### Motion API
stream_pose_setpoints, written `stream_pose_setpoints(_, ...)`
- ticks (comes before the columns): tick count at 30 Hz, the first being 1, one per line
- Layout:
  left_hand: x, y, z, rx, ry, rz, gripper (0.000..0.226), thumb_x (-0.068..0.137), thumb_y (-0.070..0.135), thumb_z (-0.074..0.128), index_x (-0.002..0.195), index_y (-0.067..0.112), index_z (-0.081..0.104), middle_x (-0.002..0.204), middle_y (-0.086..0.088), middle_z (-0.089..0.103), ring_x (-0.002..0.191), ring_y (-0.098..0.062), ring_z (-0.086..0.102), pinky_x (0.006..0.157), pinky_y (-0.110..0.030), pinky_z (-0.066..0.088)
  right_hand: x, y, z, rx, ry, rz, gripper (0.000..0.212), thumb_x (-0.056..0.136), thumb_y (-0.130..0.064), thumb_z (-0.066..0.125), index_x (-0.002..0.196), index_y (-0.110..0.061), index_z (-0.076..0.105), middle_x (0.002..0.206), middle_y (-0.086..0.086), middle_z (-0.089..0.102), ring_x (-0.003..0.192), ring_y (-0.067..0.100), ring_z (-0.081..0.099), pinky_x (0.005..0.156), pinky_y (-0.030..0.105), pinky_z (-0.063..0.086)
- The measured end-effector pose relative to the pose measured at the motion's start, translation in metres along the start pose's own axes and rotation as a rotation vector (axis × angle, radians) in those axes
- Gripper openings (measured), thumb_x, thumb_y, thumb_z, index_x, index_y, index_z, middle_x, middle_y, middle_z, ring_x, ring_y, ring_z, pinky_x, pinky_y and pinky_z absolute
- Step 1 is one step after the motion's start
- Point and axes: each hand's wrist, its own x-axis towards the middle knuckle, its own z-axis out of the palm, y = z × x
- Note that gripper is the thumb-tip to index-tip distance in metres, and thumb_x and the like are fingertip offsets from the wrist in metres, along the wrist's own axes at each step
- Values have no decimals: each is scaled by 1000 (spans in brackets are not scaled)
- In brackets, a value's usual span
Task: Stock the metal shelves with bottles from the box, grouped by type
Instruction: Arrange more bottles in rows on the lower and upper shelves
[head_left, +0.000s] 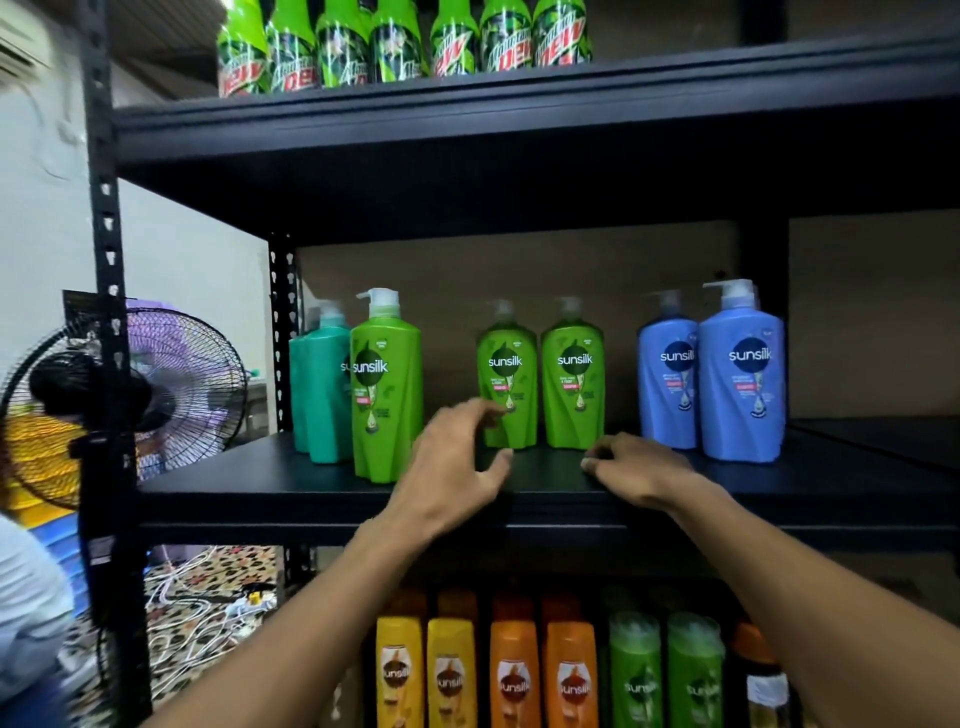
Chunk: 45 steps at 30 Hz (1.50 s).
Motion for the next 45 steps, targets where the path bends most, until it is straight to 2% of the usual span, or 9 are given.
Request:
stream_pose_setpoints(3, -7, -14, -28, 70, 290, 89, 56, 85, 38, 73, 134, 20, 54, 123, 0, 56, 113, -16, 51, 99, -36, 48, -1, -1, 0, -4, -9, 0, 42, 95, -55, 44, 123, -31, 62, 138, 2, 57, 122, 27, 56, 98, 41, 46)
stream_pose_setpoints(6, -8, -42, -45, 96, 465, -105, 96, 71, 46, 87, 145, 14, 36, 135, -10, 43, 122, -21, 42, 105, -36, 40, -3, -2, -1, -3, -4, 3, 43, 92, -57, 43, 121, -32, 63, 136, 2, 58, 121, 27, 56, 97, 42, 46)
stream_pose_setpoints(11, -4, -60, -54, -384, 189, -533, 117, 68, 44, 91, 150, 26, 9, 142, -7, 37, 129, -23, 45, 111, -38, 37, -2, -3, 0, -8, 1, -4, 40, 92, -52, 45, 121, -34, 65, 136, 0, 55, 125, 27, 54, 101, 43, 44)
stream_pose_setpoints(17, 0, -64, -51, -620, 137, -700, 106, 65, 27, 91, 151, 18, 31, 118, 1, 57, 91, -4, 59, 84, -28, 49, 0, -1, 1, -2, 13, -4, 39, 92, -49, 44, 119, -30, 66, 136, 1, 57, 123, 28, 56, 98, 41, 46)
stream_pose_setpoints(21, 5, -51, -48, -571, 53, -715, 74, 46, 39, 92, 110, 27, 58, 101, 8, 66, 90, -7, 64, 90, -31, 53, 2, -1, 4, -7, 4, 9, 43, 94, -47, 41, 124, -26, 62, 136, 3, 54, 124, 28, 54, 99, 44, 45)
stream_pose_setpoints(28, 47, -26, 9, -347, -69, -688, 100, 14, 84, 87, 95, 26, 73, 92, 7, 79, 89, -19, 75, 89, -41, 61, 3, 0, 2, 6, -8, 29, 52, 90, -33, 31, 136, -20, 52, 145, 5, 47, 132, 28, 46, 105, 46, 41)
stream_pose_setpoints(33, 74, 19, 54, -153, -93, -698, 105, 26, 87, 81, 107, 21, 71, 117, -4, 73, 109, -28, 68, 85, -30, 52, 4, 1, 4, -26, 24, 38, 50, 94, -32, 32, 138, -18, 50, 147, 6, 45, 134, 28, 45, 105, 43, 41)
stream_pose_setpoints(40, 86, 29, 87, -141, -61, -708, 103, 42, 76, 88, 120, 16, 61, 126, -8, 68, 118, -33, 63, 91, -38, 53, 4, 1, 4, -54, 25, 36, 71, 74, -43, 22, 133, -20, 55, 143, 5, 52, 129, 29, 50, 97, 45, 44)
stream_pose_setpoints(45, 86, 27, 93, -136, -48, -694, 109, 46, 72, 90, 128, 12, 53, 130, -9, 66, 121, -33, 62, 93, -39, 52, 4, 2, 4, -69, 9, 25, 57, 86, -41, 27, 132, -21, 54, 142, 4, 51, 129, 28, 49, 95, 44, 42)
